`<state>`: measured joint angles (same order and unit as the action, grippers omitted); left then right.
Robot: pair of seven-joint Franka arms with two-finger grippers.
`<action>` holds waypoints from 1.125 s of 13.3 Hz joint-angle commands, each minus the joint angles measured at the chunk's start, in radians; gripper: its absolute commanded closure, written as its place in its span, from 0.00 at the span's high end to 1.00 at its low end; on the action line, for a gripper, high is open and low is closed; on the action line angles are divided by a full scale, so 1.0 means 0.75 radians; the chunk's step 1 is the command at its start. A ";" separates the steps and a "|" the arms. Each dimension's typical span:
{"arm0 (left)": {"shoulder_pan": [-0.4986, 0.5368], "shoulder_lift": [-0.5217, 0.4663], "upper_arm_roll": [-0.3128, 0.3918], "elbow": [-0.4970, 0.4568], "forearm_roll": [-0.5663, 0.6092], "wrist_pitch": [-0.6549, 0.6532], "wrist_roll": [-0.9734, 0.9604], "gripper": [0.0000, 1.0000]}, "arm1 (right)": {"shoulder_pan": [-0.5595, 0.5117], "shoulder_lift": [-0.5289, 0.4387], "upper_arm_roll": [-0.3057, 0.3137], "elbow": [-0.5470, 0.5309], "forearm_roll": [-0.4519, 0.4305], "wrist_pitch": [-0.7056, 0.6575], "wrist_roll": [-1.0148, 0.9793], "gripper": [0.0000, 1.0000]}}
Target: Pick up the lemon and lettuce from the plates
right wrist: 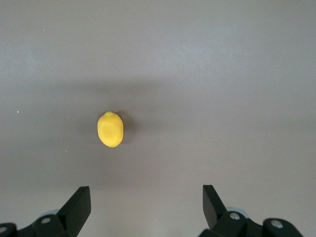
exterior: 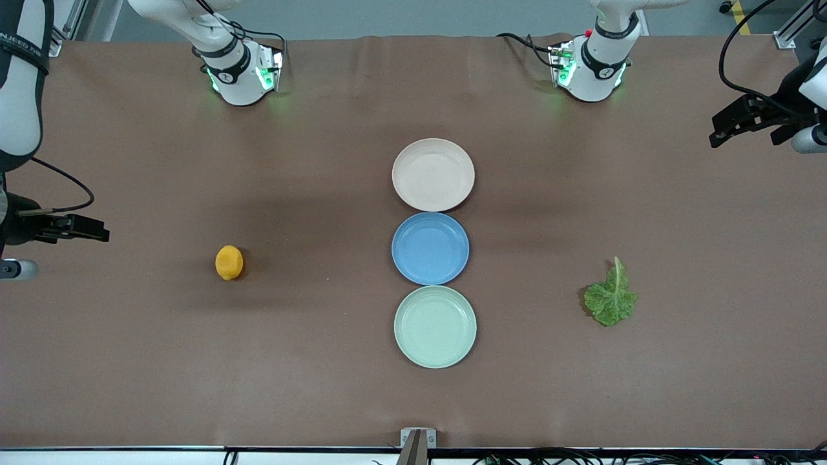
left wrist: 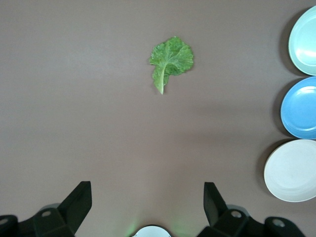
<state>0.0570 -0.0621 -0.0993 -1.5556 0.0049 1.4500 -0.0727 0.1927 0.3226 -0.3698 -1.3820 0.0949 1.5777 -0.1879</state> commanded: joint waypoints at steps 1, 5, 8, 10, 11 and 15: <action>0.016 -0.021 -0.001 -0.014 -0.031 0.010 -0.007 1.00 | -0.048 0.016 0.010 0.057 0.004 -0.021 -0.001 1.00; 0.018 -0.022 0.004 -0.014 -0.029 0.010 0.013 1.00 | -0.048 -0.005 0.008 0.055 0.013 -0.175 -0.003 1.00; 0.018 -0.017 0.004 -0.010 -0.017 0.014 0.017 1.00 | -0.034 -0.072 0.012 0.035 0.004 -0.189 -0.001 1.00; 0.016 -0.013 0.004 -0.010 -0.015 0.018 0.017 1.00 | -0.050 -0.137 0.027 -0.035 0.002 -0.169 -0.001 1.00; 0.016 -0.013 0.000 -0.010 -0.013 0.018 0.017 1.00 | -0.069 -0.156 0.041 -0.051 0.000 -0.165 -0.001 1.00; 0.014 -0.009 -0.001 -0.006 -0.011 0.034 0.017 1.00 | -0.112 -0.203 0.126 -0.051 -0.006 -0.167 0.072 1.00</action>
<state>0.0641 -0.0625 -0.0987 -1.5558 0.0049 1.4607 -0.0715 0.1457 0.2248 -0.3399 -1.3762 0.0967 1.4414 -0.1798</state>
